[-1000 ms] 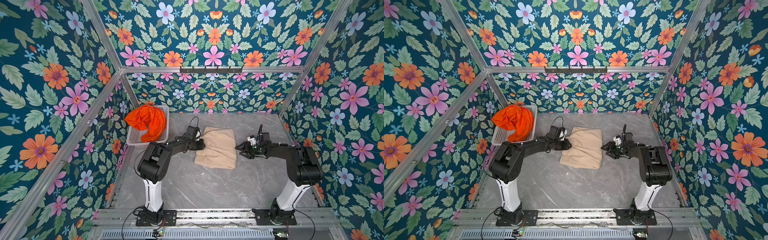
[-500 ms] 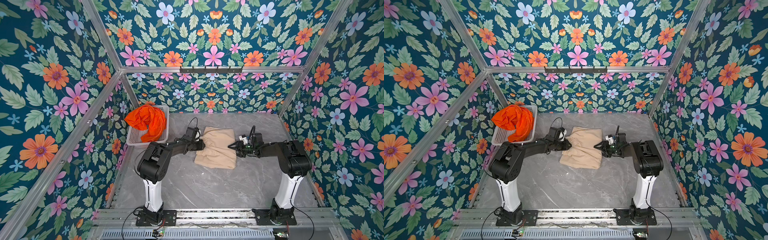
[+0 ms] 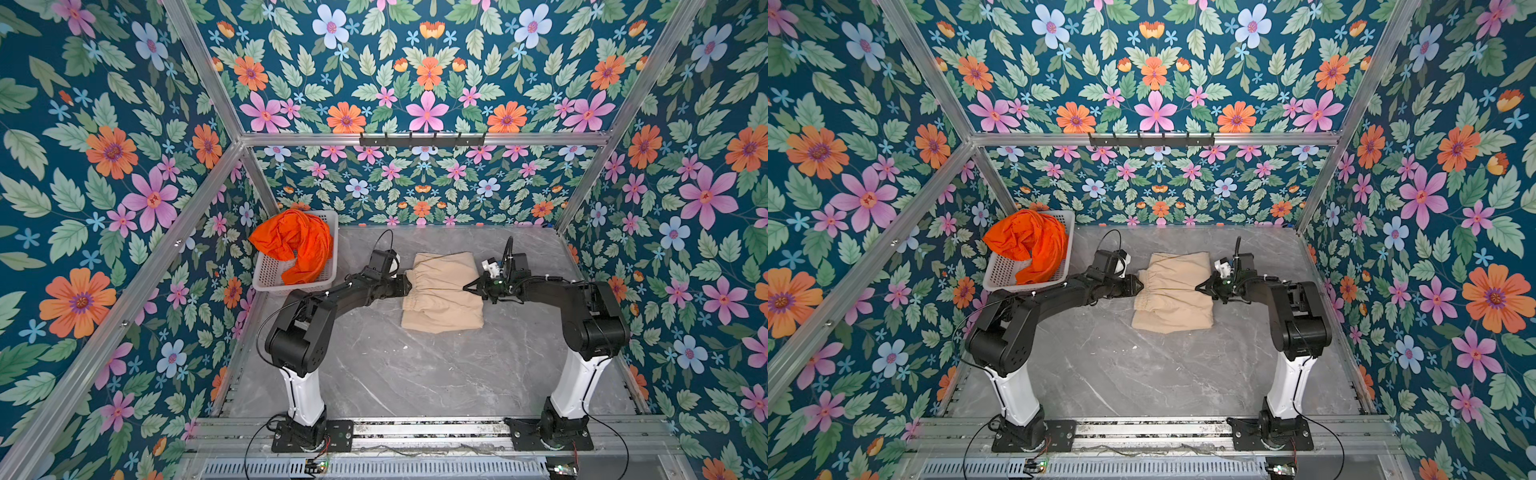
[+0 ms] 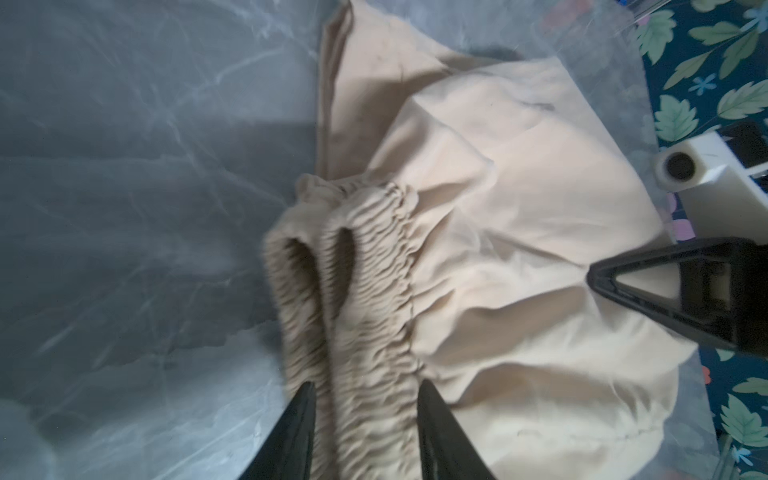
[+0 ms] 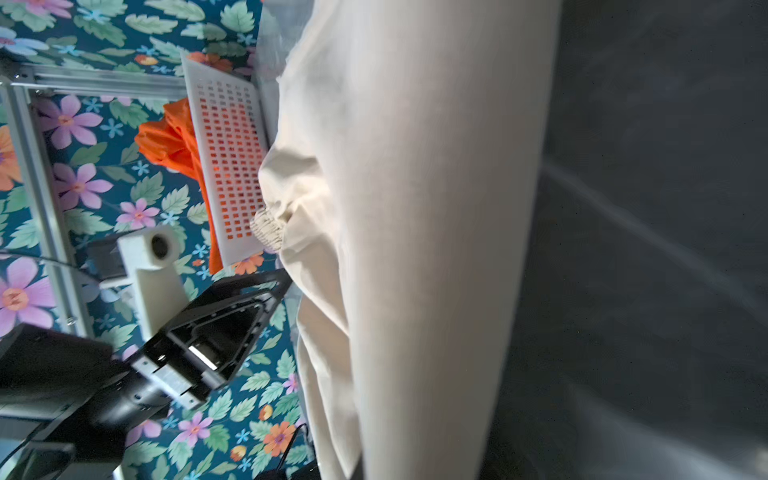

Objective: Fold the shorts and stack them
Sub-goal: 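Drag the folded shorts with the right gripper to the far table corner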

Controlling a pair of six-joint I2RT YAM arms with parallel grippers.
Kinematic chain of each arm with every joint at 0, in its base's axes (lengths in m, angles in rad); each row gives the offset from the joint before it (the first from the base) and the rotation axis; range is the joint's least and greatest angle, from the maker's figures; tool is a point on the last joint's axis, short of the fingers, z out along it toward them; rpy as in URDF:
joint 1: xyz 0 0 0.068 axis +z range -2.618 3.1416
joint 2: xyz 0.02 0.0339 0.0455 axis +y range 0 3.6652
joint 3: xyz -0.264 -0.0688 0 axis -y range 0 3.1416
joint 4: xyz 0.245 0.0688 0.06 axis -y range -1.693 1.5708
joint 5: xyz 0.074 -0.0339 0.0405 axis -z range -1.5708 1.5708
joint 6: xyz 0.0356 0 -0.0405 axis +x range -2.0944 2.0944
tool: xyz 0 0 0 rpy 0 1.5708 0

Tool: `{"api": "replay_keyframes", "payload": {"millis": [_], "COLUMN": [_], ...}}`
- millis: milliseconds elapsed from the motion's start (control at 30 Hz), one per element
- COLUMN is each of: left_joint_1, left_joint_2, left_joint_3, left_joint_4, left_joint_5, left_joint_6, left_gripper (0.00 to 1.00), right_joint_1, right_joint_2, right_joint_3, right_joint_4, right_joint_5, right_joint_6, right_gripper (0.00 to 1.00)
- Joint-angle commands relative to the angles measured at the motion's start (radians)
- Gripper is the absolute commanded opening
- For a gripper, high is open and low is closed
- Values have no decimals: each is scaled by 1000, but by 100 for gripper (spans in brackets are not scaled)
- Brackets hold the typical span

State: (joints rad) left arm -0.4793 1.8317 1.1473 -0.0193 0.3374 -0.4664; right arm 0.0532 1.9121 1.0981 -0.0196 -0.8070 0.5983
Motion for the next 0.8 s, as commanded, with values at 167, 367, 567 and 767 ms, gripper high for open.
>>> {"api": "replay_keyframes", "payload": {"millis": [167, 367, 567, 767], "left_joint_1": [28, 31, 33, 36], "left_joint_2": [-40, -49, -47, -43], "left_joint_3": [13, 32, 56, 76], "left_joint_4": [-55, -96, -128, -146], "left_joint_5": [-55, -73, -87, -97], "left_joint_6": [44, 73, 96, 100], "left_gripper": [43, 43, 43, 43], "right_joint_1": [-127, -184, -213, -238], "right_joint_2": [52, 150, 316, 508], "right_joint_3": [352, 603, 920, 1276], "right_joint_4": [-699, -874, -1028, -1155], "right_joint_5": [306, 572, 763, 949], "right_joint_6": [-507, -608, -677, -712], "right_gripper": [3, 4, 5, 8]}}
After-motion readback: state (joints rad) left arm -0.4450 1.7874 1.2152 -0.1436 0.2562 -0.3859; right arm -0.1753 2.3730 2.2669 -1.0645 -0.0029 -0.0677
